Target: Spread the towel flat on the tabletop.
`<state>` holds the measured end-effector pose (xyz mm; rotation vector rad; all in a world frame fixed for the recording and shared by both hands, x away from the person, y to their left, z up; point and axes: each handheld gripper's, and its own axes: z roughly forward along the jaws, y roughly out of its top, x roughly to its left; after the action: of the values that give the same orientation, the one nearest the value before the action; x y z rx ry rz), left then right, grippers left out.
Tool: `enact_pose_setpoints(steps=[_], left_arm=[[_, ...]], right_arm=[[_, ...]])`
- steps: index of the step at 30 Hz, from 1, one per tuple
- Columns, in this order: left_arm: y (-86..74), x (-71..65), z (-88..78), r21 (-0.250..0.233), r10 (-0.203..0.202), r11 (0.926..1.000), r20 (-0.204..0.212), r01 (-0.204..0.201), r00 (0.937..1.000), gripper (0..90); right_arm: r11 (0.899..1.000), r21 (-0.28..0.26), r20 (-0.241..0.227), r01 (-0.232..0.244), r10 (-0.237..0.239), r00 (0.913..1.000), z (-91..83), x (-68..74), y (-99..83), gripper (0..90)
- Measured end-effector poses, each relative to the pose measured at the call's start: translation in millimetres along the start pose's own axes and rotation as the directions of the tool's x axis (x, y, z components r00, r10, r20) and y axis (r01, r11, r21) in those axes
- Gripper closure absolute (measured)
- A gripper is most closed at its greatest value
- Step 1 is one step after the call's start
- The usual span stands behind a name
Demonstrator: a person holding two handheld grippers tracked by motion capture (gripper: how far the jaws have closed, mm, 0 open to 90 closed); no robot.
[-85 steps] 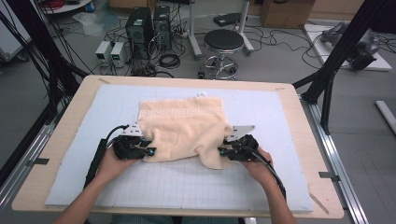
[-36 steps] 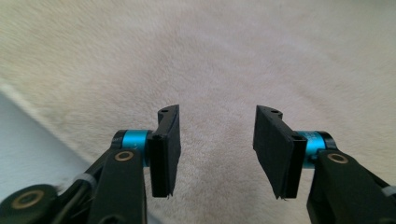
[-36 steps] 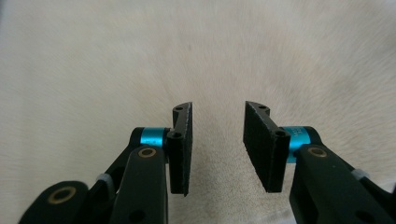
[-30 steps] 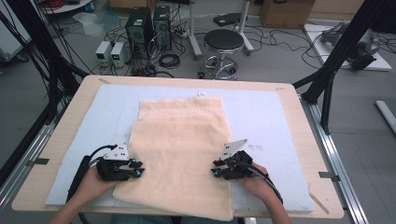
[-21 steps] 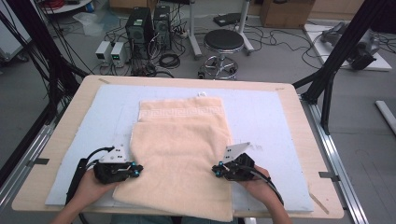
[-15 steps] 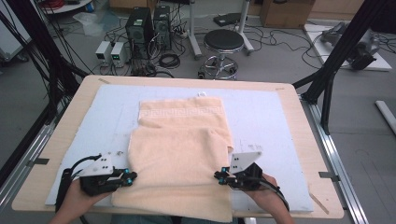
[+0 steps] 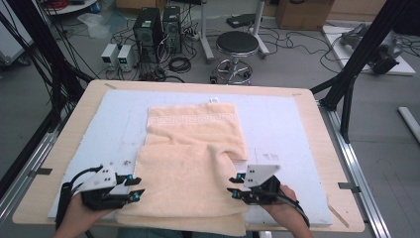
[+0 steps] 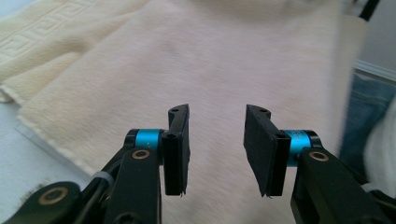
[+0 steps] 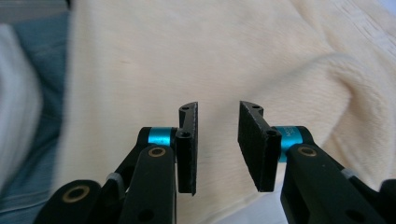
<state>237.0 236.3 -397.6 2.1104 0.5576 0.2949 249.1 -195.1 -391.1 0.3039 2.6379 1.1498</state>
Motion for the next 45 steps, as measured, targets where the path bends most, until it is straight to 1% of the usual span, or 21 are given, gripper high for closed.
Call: enact_pose_setpoints(steps=[3,4,7,8,10,11,13,15,18,21,23,26,28,31,33,36,38,41,42,44,45], left_arm=[[2.3,21.1,19.5,0.031,-0.035,0.9989,-0.026,0.036,0.9991,61.3],[2.6,26.6,25.5,0.045,-0.03,0.9985,-0.04,0.032,0.9988,61.4],[1.6,39.7,39.0,0.085,-0.052,0.9948,-0.053,0.056,0.9972,61.3],[0.1,42.3,41.8,0.1,-0.047,0.9935,-0.063,0.054,0.9969,61.4],[-5.6,46.8,47.1,0.14,-0.068,0.9874,-0.053,0.075,0.9963,61.3],[-9.1,48.0,50.0,0.163,-0.066,0.9838,-0.055,0.075,0.9963,61.0],[-15.2,47.7,50.0,0.14,-0.062,0.9878,-0.055,0.069,0.9966,61.4],[-16.3,47.1,49.4,0.134,-0.062,0.9886,-0.055,0.069,0.9966,62.5],[-15.5,44.1,49.7,0.137,-0.057,0.9886,-0.053,0.064,0.9969,70.9],[-12.9,39.8,49.6,0.152,-0.039,0.9873,-0.048,0.046,0.9981,82.7],[-11.2,37.1,47.2,0.156,-0.031,0.987,-0.038,0.037,0.9988,84.8],[-9.5,29.0,37.0,0.137,-0.027,0.9901,-0.027,0.03,0.9993,85.3],[-8.8,22.3,30.0,0.113,-0.024,0.9932,-0.012,0.025,0.9996,85.4],[-7.2,7.4,18.6,0.096,-0.011,0.9954,0.013,0.01,0.9999,85.5],[-6.5,-5.1,10.4,0.081,0.01,0.9966,0.031,-0.012,0.9995,85.5],[-6.3,-16.1,-0.5,0.071,0.018,0.9972,0.062,-0.022,0.9979,85.3],[-5.5,-19.3,-7.4,0.059,0.023,0.9979,0.056,-0.027,0.9982,82.8],[-3.1,-12.3,-9.7,0.047,0.015,0.9988,0.032,-0.017,0.9994,72.1],[-2.3,-8.4,-8.1,0.041,-0.001,0.9991,0.022,0.0,0.9998,69.6],[-1.5,2.0,-0.3,0.04,-0.022,0.999,0.01,0.022,0.9997,64.9],[-1.9,6.0,5.0,0.038,-0.024,0.999,0.008,0.024,0.9997,62.9]], right_arm=[[1.0,0.012,0.015,-0.009,0.009,0.9998,18.4,-21.3,-1.9,69.6],[1.0,0.026,0.029,-0.009,0.009,0.9995,23.3,-27.6,-2.7,70.3],[0.998,0.022,0.041,-0.054,0.053,0.9977,29.5,-44.6,-7.4,71.6],[0.998,0.019,0.051,-0.061,0.06,0.9969,29.1,-48.0,-9.3,71.9],[0.996,0.02,0.048,-0.083,0.082,0.9955,29.1,-52.2,-12.4,71.1],[0.996,0.03,0.037,-0.085,0.084,0.9958,31.3,-53.0,-13.4,69.8],[0.995,0.067,0.024,-0.073,0.072,0.9971,39.9,-52.7,-15.2,68.9],[0.99,0.128,0.019,-0.065,0.063,0.9978,50.9,-51.8,-17.9,70.3],[0.989,0.083,-0.017,-0.122,0.124,0.9921,53.4,-53.4,-24.5,84.1],[0.99,0.1,-0.014,-0.102,0.104,0.9945,49.7,-49.5,-23.9,87.6],[0.99,0.101,-0.025,-0.102,0.105,0.9941,45.7,-47.6,-25.0,87.8],[0.992,0.085,-0.021,-0.094,0.096,0.9952,30.3,-37.6,-27.7,87.8],[0.994,0.068,-0.012,-0.083,0.084,0.9964,13.5,-26.9,-29.9,87.8],[0.996,0.042,-0.006,-0.078,0.079,0.9969,-6.0,-12.3,-33.7,87.8],[0.997,0.029,-0.008,-0.064,0.065,0.9979,-17.2,0.0,-34.1,87.7],[1.0,0.017,-0.022,-0.024,0.025,0.9994,-31.5,19.0,-29.1,86.0],[1.0,0.002,-0.008,-0.002,0.002,1.0,-40.1,24.1,-24.3,80.4],[1.0,-0.028,0.013,-0.007,0.007,0.9999,-46.9,16.6,-19.0,75.8],[1.0,-0.027,0.023,-0.015,0.015,0.9996,-46.2,13.1,-18.5,75.4],[0.999,-0.017,0.037,-0.031,0.032,0.9988,-39.5,1.8,-18.6,73.8],[0.999,-0.017,0.027,-0.052,0.052,0.9983,-32.4,-4.8,-19.4,72.1]])
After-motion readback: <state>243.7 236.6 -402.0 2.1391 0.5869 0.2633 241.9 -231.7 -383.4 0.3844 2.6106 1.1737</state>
